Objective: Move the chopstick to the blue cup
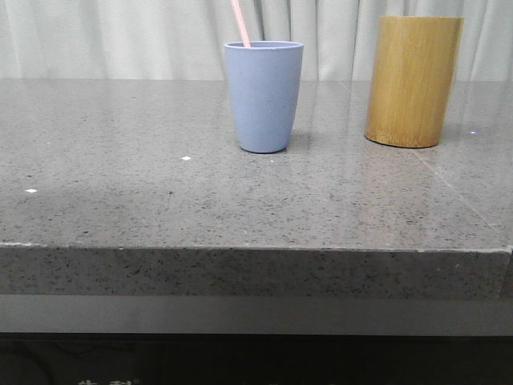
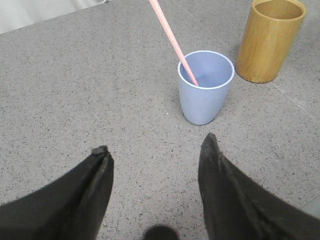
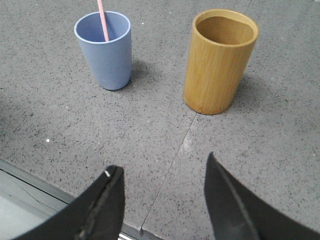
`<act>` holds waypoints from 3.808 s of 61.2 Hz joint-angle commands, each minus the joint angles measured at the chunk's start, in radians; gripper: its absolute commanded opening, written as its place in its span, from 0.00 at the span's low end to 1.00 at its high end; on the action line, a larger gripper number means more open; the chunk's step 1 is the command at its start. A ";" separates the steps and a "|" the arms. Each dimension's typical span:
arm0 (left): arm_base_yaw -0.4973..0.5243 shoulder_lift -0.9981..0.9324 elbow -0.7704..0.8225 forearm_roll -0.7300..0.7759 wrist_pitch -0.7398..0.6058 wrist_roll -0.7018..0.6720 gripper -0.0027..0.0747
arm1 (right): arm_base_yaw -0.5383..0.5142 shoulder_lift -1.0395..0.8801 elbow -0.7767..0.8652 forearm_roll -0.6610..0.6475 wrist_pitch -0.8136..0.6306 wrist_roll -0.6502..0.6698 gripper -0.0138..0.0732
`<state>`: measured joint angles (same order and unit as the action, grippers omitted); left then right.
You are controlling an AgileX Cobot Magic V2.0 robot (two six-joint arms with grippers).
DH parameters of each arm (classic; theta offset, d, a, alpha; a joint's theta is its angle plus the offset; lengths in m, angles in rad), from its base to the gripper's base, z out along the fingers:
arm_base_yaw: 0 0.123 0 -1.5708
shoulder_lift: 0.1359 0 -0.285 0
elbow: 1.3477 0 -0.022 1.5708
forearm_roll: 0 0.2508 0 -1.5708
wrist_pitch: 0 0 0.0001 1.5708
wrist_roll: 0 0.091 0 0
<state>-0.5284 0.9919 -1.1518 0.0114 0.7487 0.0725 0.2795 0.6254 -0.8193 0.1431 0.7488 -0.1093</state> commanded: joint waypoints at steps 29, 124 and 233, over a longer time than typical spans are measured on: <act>0.001 -0.018 -0.029 -0.002 -0.077 0.000 0.01 | -0.008 -0.044 -0.005 0.002 -0.078 0.000 0.02; 0.462 -1.022 1.167 -0.123 -0.829 0.002 0.01 | -0.008 -0.044 -0.005 0.003 -0.072 0.000 0.02; 0.462 -1.018 1.167 -0.123 -0.829 0.002 0.01 | -0.245 -0.656 0.843 -0.018 -0.763 0.000 0.02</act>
<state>-0.0687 -0.0041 0.0028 -0.1038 0.0000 0.0731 0.0406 -0.0096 0.0255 0.1321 0.0750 -0.1048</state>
